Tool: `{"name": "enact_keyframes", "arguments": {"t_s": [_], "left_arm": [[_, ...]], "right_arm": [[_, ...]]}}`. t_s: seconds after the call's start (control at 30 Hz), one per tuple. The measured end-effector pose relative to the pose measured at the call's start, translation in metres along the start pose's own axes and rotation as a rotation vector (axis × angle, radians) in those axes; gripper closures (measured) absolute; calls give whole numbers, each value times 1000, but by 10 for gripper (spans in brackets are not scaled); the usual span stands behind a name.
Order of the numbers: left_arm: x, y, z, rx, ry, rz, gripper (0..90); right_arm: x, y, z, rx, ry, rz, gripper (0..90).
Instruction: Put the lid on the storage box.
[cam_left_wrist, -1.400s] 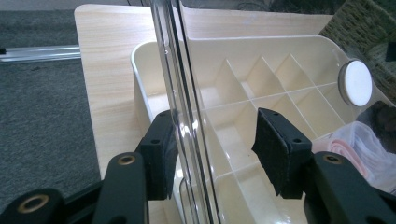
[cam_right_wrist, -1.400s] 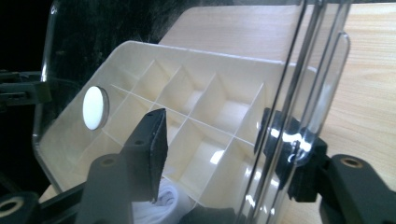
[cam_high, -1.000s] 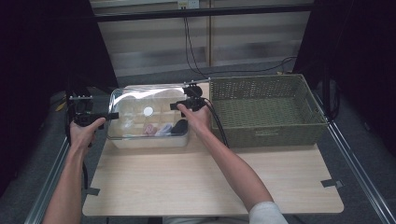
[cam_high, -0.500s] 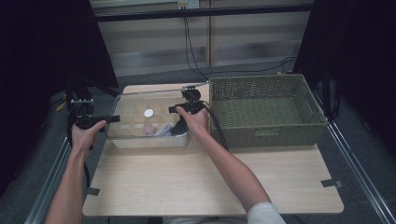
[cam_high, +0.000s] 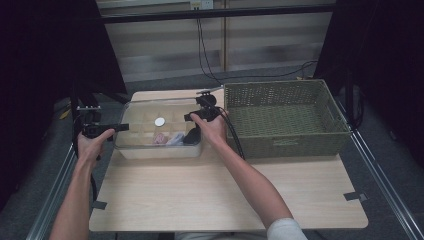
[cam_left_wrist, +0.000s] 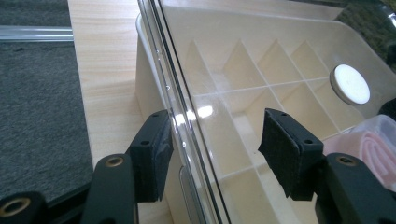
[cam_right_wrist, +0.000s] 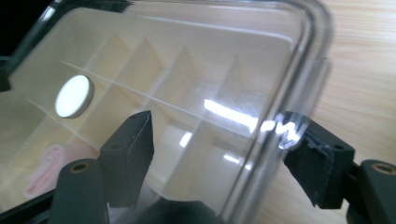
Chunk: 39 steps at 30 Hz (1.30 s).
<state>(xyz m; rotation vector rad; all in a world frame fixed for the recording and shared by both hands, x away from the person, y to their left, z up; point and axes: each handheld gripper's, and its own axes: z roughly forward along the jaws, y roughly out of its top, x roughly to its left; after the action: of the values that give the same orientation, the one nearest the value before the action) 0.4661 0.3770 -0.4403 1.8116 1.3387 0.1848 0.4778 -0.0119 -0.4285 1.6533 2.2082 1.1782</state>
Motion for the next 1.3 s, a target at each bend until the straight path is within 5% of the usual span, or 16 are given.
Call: {"name": "enact_keyframes", "arguments": {"t_s": [0.1,0.2,0.4,0.67,0.8,1.3], "left_arm": [[3,-1,2,11,-15,-7,431],[3,-1,4,6,-15,-8,430],[3,0,5,10,-7,5,420],[1,-1,3,6,-5,10,390],[0,-2,0,-37,1,-1,396],[-3,-8,-15,-37,15,35,368]], "right_arm": [[-3,-1,3,14,23,70,262],[-1,-3,7,38,-18,26,253],[-6,-6,12,50,1,71,260],[-7,-6,11,32,-12,57,255],[-7,-6,10,35,-17,77,256],[-2,-6,5,-13,-61,73,241]]}}
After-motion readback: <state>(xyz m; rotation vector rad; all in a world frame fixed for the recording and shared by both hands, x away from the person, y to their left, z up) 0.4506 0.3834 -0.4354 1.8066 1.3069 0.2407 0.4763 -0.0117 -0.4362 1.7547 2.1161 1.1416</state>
